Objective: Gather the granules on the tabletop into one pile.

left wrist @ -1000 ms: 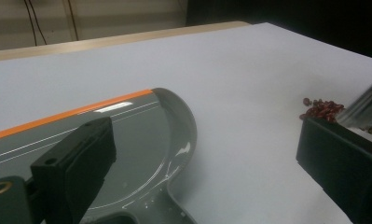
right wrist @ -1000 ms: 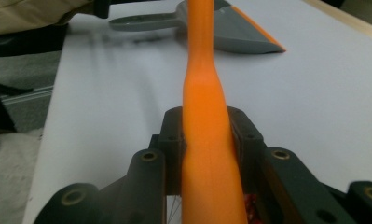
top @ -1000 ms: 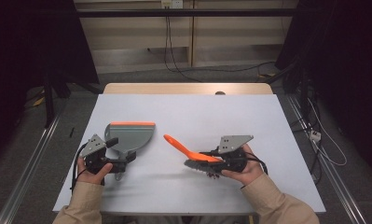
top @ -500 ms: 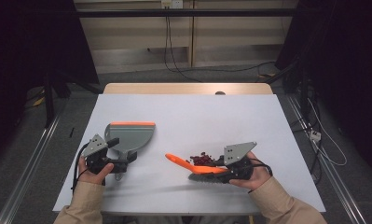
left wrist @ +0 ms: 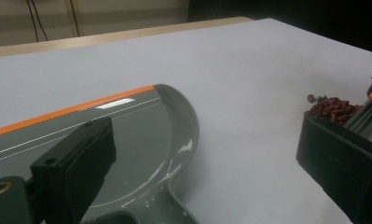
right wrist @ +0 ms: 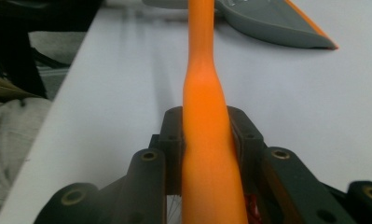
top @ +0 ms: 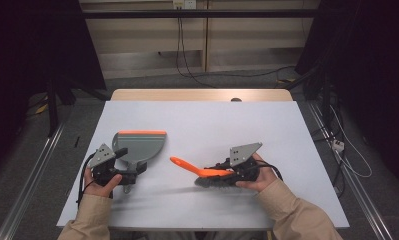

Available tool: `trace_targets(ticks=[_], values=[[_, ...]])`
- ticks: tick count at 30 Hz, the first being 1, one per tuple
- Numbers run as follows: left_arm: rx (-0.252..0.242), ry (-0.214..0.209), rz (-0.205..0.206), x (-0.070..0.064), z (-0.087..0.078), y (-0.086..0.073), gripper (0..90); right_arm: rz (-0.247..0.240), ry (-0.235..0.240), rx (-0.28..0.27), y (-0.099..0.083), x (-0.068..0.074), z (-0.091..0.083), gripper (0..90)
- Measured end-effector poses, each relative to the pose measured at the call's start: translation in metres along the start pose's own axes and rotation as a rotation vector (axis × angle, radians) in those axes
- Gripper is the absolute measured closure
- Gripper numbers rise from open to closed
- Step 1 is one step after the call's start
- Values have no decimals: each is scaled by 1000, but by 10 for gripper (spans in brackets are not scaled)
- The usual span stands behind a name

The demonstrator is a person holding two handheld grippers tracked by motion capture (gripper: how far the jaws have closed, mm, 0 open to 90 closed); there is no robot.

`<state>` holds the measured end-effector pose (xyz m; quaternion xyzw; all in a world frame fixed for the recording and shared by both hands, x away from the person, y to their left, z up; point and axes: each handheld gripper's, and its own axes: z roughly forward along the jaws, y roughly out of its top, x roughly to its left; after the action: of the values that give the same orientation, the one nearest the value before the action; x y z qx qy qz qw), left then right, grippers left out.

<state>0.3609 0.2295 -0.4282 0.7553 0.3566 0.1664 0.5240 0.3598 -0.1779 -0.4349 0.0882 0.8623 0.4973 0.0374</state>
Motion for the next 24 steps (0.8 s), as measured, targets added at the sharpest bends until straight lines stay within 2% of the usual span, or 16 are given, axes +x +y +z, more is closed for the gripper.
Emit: trace_targets(ticks=[6, 9, 16, 19, 24], values=[[-2, 2, 2, 0, -2, 0, 45, 0, 17, -36, 12, -3, 8, 712], [-1, -1, 3, 0, -2, 0, 45, -7, -3, -44, 17, 0, 4, 712], [-2, -5, 4, -1, -1, 0, 45, 4, -62, -57, 18, -1, -16, 712], [-3, -3, 5, -1, -1, 0, 45, -4, -59, -43, 18, 1, -19, 712], [-4, -1, 5, -1, -2, 0, 45, -14, -19, -8, 14, 6, -11, 712]])
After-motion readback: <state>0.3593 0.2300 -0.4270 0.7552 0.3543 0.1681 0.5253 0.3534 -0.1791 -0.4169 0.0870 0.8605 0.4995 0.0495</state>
